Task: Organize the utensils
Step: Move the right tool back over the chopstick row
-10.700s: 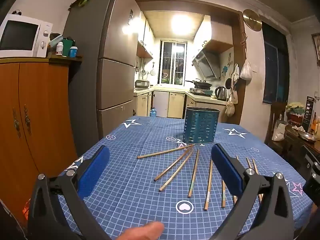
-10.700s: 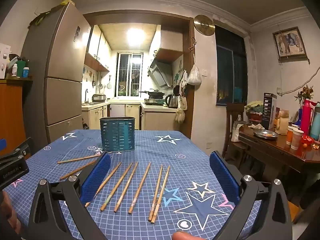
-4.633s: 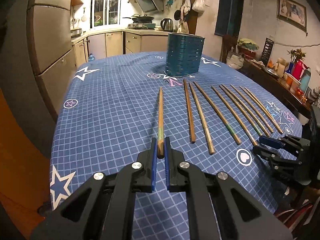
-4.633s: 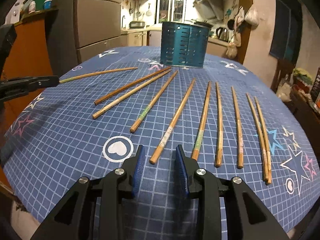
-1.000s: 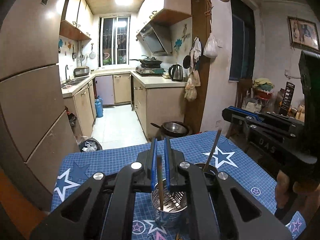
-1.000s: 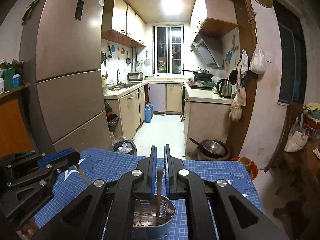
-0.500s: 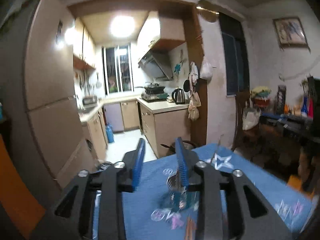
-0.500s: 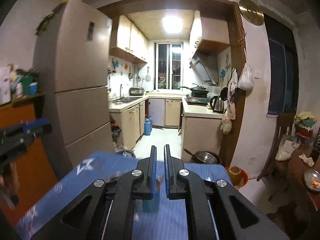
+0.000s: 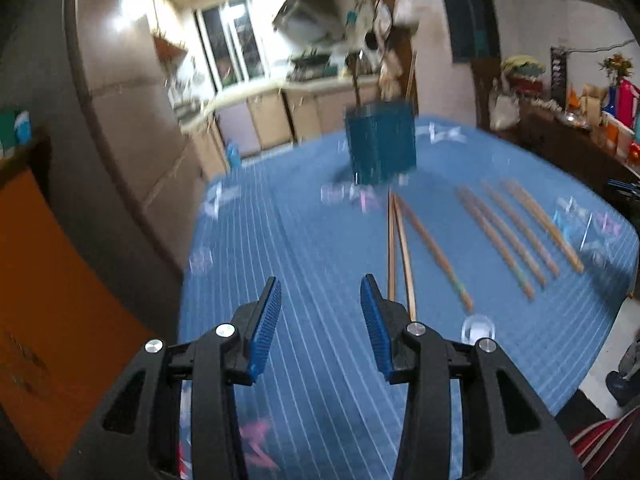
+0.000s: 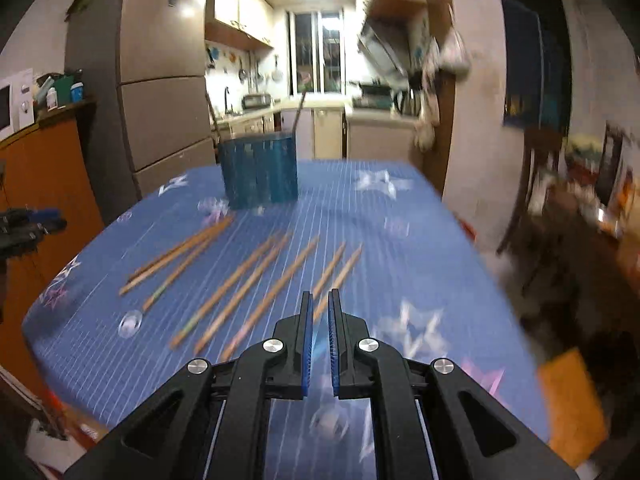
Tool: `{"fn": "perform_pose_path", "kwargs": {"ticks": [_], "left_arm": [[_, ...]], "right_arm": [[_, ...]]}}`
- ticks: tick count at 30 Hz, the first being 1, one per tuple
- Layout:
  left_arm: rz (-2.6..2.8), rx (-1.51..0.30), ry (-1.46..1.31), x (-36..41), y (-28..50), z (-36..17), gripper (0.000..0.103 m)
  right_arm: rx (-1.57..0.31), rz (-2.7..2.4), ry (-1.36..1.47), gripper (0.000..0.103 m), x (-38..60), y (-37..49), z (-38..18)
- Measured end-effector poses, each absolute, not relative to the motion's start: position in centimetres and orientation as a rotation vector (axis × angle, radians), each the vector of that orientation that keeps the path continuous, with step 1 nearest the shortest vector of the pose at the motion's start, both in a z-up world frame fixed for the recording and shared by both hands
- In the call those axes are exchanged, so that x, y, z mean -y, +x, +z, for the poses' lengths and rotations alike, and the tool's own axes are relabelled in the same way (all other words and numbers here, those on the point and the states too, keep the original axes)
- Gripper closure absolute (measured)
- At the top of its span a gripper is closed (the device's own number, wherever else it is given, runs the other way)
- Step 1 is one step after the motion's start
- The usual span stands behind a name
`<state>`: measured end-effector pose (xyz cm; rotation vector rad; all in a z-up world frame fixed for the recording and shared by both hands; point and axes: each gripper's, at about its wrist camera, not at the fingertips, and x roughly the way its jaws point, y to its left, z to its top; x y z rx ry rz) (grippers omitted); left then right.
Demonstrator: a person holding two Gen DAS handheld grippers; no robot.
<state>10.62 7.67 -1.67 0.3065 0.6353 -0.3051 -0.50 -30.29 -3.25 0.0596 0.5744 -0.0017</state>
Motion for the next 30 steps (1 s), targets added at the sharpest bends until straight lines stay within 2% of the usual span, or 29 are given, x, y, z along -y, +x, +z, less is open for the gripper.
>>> {"fn": "perform_pose_path", "kwargs": {"ticks": [3, 5, 9, 12, 14, 17, 19, 20, 21, 30], "left_arm": [[-0.328, -0.701, 0.2, -8.7, 9.1, -4.7, 0.063], [-0.329, -0.742, 0.133, -9.2, 8.2, -6.8, 0.057], [-0.307, -0.804, 0.118, -9.0, 7.0, -10.0, 0.057], [-0.306, -0.811, 0.12, -8.9, 7.1, -10.4, 0.056], [-0.295, -0.794, 0.13, -9.1, 7.4, -9.9, 0.05], [-0.32, -0.779, 0.152, -9.0, 8.5, -9.2, 0.048], [-0.362, -0.79, 0.18, -8.2, 9.6, -9.1, 0.048], [-0.384, -0.796, 0.2, -7.9, 10.1, -9.3, 0.048], [-0.406, -0.799, 0.218, -7.5, 10.8, -9.5, 0.048], [-0.527, -0.881, 0.194, -6.7, 14.9, -10.4, 0.048]], "right_arm": [[-0.593, 0.004, 0.089, 0.094, 29.1, -2.7, -5.7], [-0.608, 0.032, 0.127, 0.094, 28.1, -3.9, -7.2], [-0.639, 0.078, 0.137, 0.094, 25.9, -4.6, -9.3], [-0.653, 0.098, 0.132, 0.094, 24.6, -3.4, -9.7], [-0.649, 0.075, 0.119, 0.094, 24.4, -2.8, -9.7], [-0.633, 0.042, 0.079, 0.093, 24.0, -2.2, -9.6], [-0.627, 0.025, 0.066, 0.076, 23.9, -2.2, -9.6], [-0.624, 0.015, 0.066, 0.062, 24.0, -2.0, -9.5], [-0.616, 0.001, 0.071, 0.059, 24.2, -2.0, -9.5], [-0.643, -0.046, 0.081, 0.059, 25.4, -1.7, -10.3]]}}
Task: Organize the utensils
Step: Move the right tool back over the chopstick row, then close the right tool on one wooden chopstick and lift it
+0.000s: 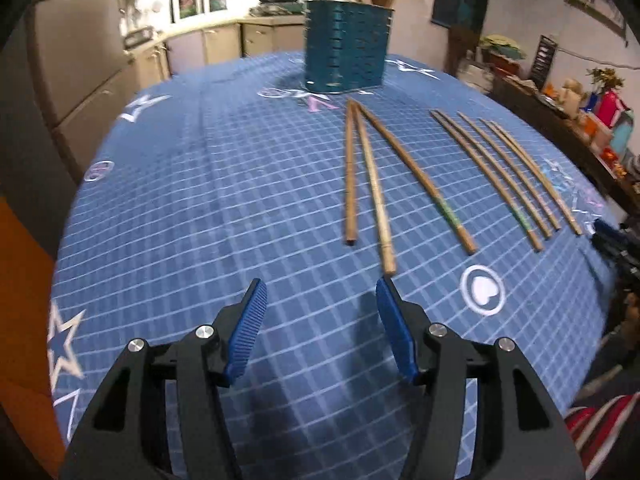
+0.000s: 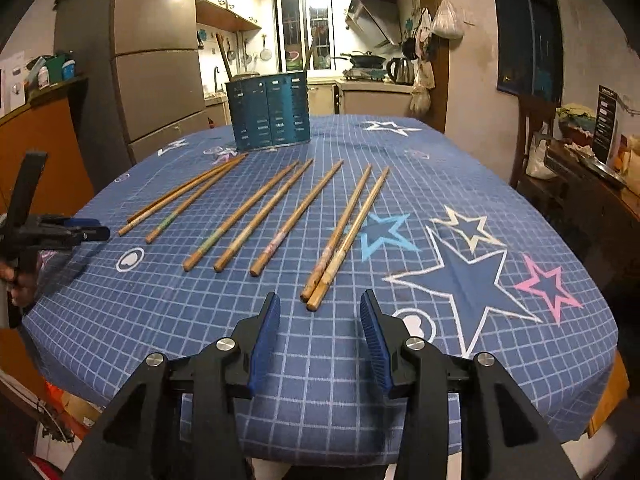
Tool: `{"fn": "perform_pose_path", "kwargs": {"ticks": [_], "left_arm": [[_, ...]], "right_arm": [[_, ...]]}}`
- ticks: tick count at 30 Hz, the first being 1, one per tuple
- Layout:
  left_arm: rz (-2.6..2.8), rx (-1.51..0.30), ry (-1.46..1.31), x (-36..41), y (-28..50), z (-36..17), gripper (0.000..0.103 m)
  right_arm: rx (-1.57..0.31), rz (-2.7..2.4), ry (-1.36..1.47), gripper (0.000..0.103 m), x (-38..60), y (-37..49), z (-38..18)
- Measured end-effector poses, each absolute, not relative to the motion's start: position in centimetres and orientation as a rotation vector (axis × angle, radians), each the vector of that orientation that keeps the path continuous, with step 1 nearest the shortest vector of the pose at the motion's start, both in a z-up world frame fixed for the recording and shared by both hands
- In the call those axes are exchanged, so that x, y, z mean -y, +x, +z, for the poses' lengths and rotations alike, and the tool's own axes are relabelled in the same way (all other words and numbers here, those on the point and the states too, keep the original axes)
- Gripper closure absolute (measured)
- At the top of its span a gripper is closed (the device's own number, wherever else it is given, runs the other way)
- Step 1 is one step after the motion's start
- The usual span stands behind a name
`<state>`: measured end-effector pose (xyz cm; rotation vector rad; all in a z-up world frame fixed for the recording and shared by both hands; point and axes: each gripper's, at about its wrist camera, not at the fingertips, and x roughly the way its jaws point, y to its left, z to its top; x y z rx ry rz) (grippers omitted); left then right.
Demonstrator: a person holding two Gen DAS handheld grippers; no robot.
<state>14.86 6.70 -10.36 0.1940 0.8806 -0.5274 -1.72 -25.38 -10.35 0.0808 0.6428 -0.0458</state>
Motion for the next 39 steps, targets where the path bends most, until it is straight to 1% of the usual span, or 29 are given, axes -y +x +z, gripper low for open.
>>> {"fn": "perform_pose_path", "kwargs": {"ticks": [9, 15, 19, 23, 27, 34, 39], "left_arm": [[-0.584, -0.91, 0.253, -4.5, 17.1, -10.4, 0.048], [-0.609, -0.91, 0.264, -3.3, 18.5, -10.5, 0.048], [-0.615, -0.909, 0.261, -2.6, 19.0, -10.5, 0.044], [-0.625, -0.907, 0.272, -2.1, 19.3, -10.6, 0.04], [-0.632, -0.914, 0.277, -1.8, 19.4, -10.7, 0.04], [-0.669, -0.912, 0.281, -1.3, 19.5, -11.0, 0.038], [-0.693, -0.903, 0.283, -0.7, 19.7, -11.1, 0.038]], "right_arm": [[-0.695, -0.089, 0.069, 0.061, 25.5, 0.2, -11.2], [-0.705, -0.122, 0.054, 0.062, 26.4, -0.3, -11.3], [-0.708, -0.188, 0.077, 0.062, 28.3, -0.2, -11.2], [-0.701, -0.058, 0.093, 0.062, 27.0, -0.2, -10.9], [-0.705, -0.056, 0.048, 0.062, 25.9, 0.6, -11.3], [-0.702, -0.178, 0.071, 0.062, 29.2, 0.4, -11.2], [-0.701, -0.09, 0.075, 0.062, 28.5, 0.6, -11.3]]}}
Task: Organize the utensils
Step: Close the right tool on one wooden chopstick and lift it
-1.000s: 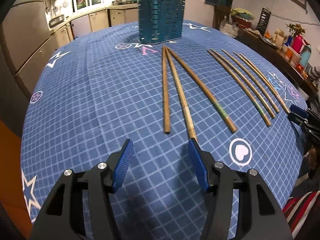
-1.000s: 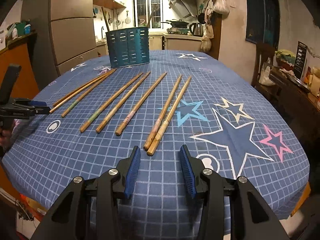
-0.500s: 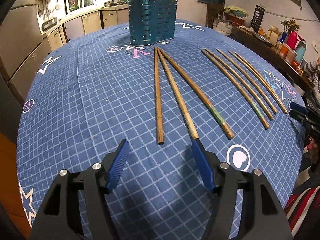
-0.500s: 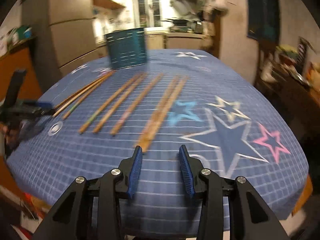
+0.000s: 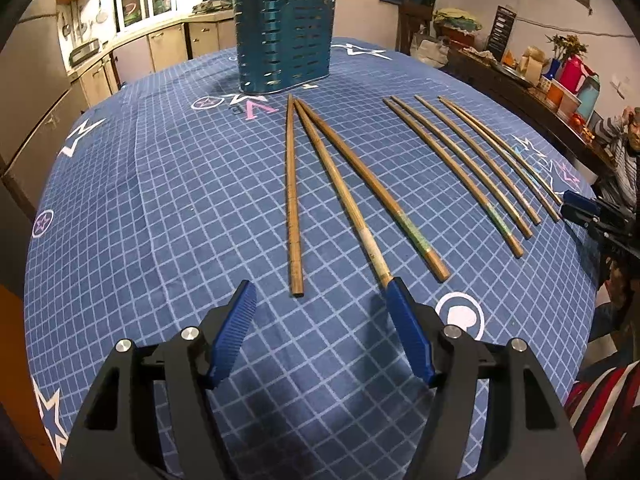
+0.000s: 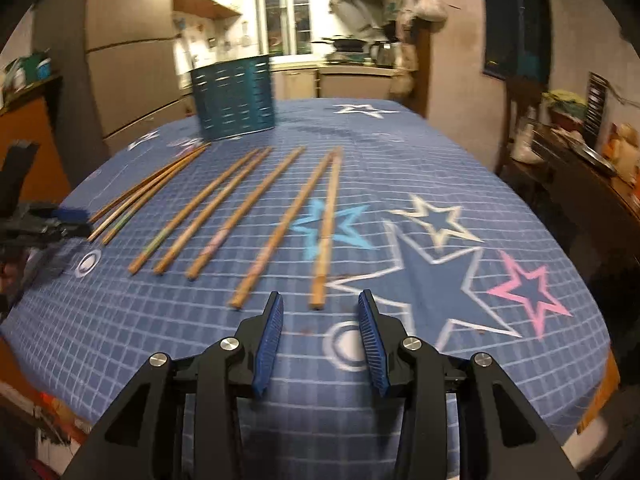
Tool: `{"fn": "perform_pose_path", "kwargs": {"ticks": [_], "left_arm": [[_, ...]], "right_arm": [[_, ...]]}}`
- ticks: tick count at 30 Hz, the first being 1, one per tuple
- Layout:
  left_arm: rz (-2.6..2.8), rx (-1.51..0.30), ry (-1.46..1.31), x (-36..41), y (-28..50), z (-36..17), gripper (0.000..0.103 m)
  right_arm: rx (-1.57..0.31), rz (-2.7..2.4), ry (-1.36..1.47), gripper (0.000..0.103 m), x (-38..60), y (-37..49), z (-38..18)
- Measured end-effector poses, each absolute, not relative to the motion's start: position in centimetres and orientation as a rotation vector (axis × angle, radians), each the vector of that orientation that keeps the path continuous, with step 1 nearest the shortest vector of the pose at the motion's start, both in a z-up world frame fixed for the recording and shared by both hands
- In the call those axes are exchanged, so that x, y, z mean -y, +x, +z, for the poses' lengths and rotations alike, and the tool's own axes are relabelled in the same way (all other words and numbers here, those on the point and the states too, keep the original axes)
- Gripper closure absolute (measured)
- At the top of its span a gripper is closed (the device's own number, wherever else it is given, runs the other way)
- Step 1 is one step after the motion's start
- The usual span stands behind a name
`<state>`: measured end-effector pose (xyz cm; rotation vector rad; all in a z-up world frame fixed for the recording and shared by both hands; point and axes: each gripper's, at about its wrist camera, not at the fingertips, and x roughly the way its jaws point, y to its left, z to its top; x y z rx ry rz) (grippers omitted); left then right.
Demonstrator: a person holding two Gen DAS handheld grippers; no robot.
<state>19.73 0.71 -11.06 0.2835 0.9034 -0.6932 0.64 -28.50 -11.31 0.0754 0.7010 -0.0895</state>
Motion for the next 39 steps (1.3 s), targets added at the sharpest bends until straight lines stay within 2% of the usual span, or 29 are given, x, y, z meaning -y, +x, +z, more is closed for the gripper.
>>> {"fn": "perform_pose_path", "kwargs": {"ticks": [4, 9, 18, 22, 25, 27, 28, 29, 39], "left_arm": [[-0.687, -0.898, 0.284, -0.4, 20.2, -11.2, 0.038], [-0.669, -0.884, 0.286, -0.5, 20.6, -11.5, 0.038], [-0.663, -0.876, 0.328, 0.7, 20.9, -11.7, 0.038], [-0.667, -0.871, 0.32, 0.7, 20.3, -11.6, 0.05], [-0.673, -0.864, 0.314, 0.7, 20.1, -11.5, 0.069], [-0.659, -0.867, 0.295, 0.4, 20.2, -11.5, 0.081], [-0.65, -0.869, 0.282, 0.2, 20.3, -11.5, 0.093], [-0.644, -0.871, 0.275, 0.0, 20.4, -11.5, 0.097], [-0.546, -0.82, 0.283, -0.3, 18.1, -10.4, 0.098]], "right_arm": [[-0.697, -0.093, 0.07, 0.063, 28.1, 1.3, -11.4], [-0.672, -0.122, 0.092, 0.076, 28.5, 1.2, -11.5], [-0.64, -0.14, 0.071, 0.076, 28.3, 1.7, -11.8], [-0.615, -0.149, 0.089, 0.076, 28.2, 1.3, -12.1], [-0.59, -0.165, 0.096, 0.081, 28.1, 1.2, -12.4], [-0.58, -0.174, 0.112, 0.088, 28.4, 0.9, -12.6], [-0.576, -0.178, 0.123, 0.09, 28.5, 0.8, -12.7], [-0.573, -0.181, 0.127, 0.093, 28.6, 0.6, -12.7], [-0.56, -0.172, 0.102, 0.095, 29.0, -0.7, -11.5]]}}
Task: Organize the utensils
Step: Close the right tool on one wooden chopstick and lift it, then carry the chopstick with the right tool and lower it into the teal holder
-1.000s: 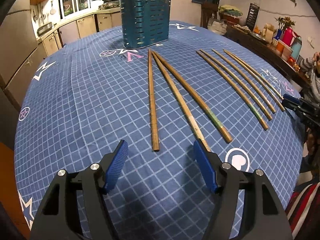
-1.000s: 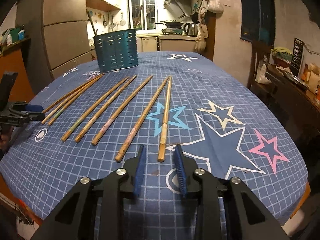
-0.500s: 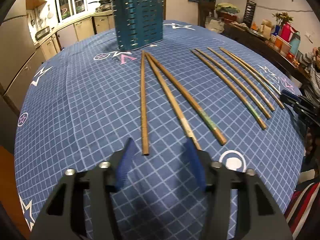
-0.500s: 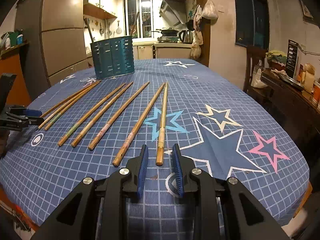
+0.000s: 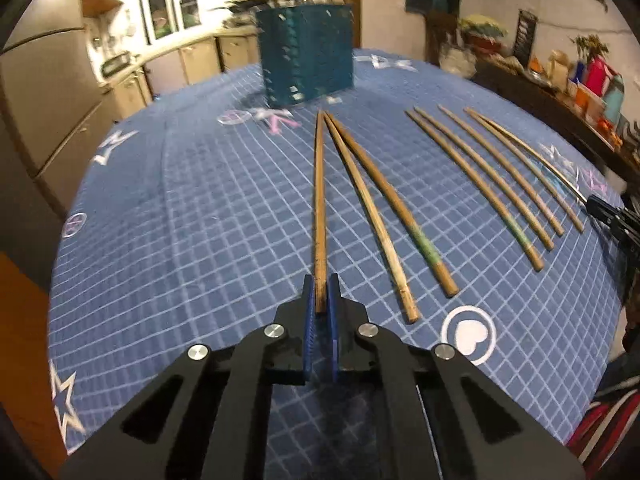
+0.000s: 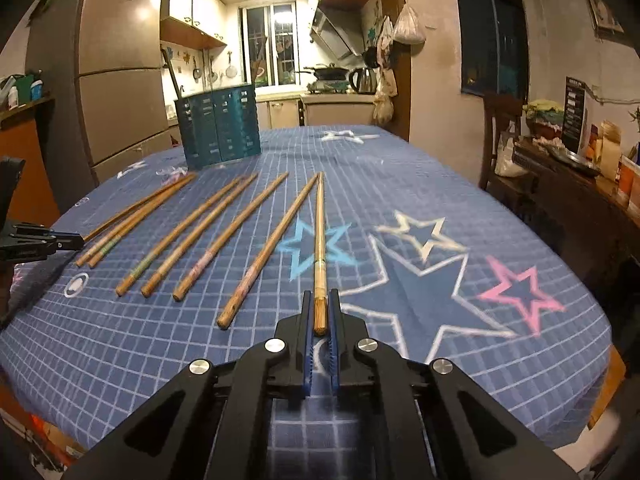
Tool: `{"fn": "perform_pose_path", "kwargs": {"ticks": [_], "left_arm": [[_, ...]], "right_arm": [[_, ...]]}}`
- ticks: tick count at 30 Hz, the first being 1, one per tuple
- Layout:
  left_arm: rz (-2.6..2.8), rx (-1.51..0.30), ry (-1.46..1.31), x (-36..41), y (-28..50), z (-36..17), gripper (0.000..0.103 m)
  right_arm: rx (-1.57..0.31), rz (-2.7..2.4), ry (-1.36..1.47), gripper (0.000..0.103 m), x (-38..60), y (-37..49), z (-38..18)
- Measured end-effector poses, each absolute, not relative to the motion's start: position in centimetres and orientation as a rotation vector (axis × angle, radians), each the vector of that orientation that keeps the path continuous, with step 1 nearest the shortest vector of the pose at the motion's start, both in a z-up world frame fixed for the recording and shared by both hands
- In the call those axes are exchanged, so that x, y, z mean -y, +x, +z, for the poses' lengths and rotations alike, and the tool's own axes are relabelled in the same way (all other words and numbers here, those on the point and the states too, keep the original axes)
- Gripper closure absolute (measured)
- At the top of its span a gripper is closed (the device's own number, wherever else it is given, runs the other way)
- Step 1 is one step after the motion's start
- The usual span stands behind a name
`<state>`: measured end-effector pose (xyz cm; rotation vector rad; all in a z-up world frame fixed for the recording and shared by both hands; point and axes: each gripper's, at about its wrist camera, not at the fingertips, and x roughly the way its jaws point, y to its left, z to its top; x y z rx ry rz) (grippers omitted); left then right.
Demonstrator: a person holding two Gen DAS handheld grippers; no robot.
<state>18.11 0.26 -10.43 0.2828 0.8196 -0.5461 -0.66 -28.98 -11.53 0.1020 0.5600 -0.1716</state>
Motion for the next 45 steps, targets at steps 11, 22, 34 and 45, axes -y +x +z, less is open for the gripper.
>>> {"fn": "perform_pose_path", "kwargs": {"ticks": [11, 22, 34, 45], "left_arm": [[-0.5, -0.602, 0.137, -2.9, 14.6, -1.1, 0.098], [-0.518, -0.482, 0.126, -1.1, 13.6, 5.6, 0.098], [-0.524, -0.463, 0.122, -0.2, 13.0, 5.8, 0.098], [-0.521, -0.473, 0.111, -0.2, 14.9, 6.6, 0.098]], "right_arm": [[-0.394, -0.091, -0.005, 0.095, 29.7, -0.4, -3.5], [-0.46, 0.127, 0.129, 0.095, 32.4, 2.2, 2.6], [-0.492, 0.196, 0.136, 0.095, 32.6, 1.8, 5.9], [-0.402, 0.187, 0.127, 0.095, 32.2, 3.5, 8.7]]}}
